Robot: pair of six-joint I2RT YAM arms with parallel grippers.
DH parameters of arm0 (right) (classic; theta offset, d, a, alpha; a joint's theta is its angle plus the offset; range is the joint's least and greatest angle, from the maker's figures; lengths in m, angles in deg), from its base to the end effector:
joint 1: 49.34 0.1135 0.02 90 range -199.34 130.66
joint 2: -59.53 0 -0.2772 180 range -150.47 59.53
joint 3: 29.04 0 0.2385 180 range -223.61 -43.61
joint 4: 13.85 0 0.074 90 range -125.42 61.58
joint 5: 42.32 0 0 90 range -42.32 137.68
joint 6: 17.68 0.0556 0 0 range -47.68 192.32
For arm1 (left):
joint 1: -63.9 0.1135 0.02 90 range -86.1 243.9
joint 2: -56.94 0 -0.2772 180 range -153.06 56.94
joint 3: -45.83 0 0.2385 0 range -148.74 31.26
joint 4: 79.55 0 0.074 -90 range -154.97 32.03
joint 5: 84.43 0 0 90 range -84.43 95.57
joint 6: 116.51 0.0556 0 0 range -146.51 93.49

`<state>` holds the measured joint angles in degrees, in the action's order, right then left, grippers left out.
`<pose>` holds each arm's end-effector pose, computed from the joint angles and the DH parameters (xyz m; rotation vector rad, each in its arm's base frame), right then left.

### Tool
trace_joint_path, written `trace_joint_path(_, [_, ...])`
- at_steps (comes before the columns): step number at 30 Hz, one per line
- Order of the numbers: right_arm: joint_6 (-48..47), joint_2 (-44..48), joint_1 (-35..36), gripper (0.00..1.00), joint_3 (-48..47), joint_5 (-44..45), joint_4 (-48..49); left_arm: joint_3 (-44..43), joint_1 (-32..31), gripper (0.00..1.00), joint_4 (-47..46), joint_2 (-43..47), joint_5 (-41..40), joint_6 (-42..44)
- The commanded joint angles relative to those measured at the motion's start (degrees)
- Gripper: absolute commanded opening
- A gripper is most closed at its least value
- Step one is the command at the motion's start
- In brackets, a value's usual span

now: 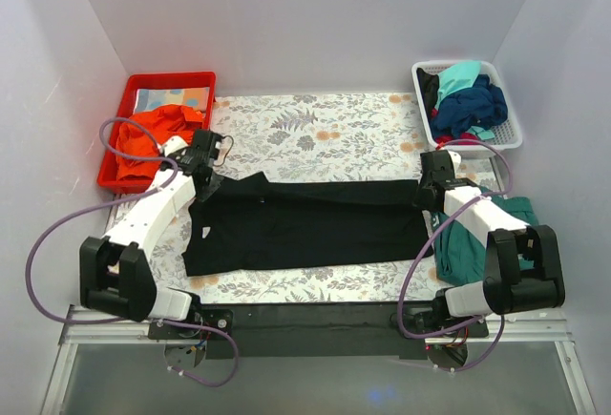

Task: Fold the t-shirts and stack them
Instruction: Fold the other side of the tshirt into a rectangle

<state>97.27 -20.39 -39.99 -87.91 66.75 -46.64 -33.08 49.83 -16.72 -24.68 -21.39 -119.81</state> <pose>0.2681 0.0257 0.1986 0.4640 2.4007 -0.1568 0.2671 -0.0409 0.2640 -1.7048 1.8547 -0.0823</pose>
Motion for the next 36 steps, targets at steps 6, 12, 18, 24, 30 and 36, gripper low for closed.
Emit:
trace_joint_path(6, [0.72, 3.02, -0.55, 0.01, 4.56, 0.71, 2.22, 10.63, 0.0, 0.0, 0.09, 11.05, 1.73, -5.49])
trace_joint_path(12, [1.5, 3.8, -0.47, 0.05, 6.93, 0.53, 1.52, 16.25, 0.0, 0.12, -0.7, 12.19, 4.2, -6.81])
trace_joint_path(18, [2.82, 9.25, -0.38, 0.36, 9.49, 0.35, -0.06, 21.78, -0.09, 0.36, 1.15, 17.01, 4.72, -9.88])
trace_joint_path(24, [3.61, 14.17, -0.38, 0.36, 8.87, -0.7, -0.15, 21.8, -0.79, 0.36, 2.2, 20.09, 3.67, -9.8])
trace_joint_path(30, [3.88, 12.16, -0.03, 0.36, 5.1, -3.42, 1.87, 18.81, -2.37, 0.36, -6.05, 22.12, 6.64, -4.01])
trace_joint_path(36, [4.58, 7.59, 1.81, 0.33, 1.76, -5.53, 3.19, 13.55, -2.28, 0.37, -14.93, 10.28, 11.14, 0.91])
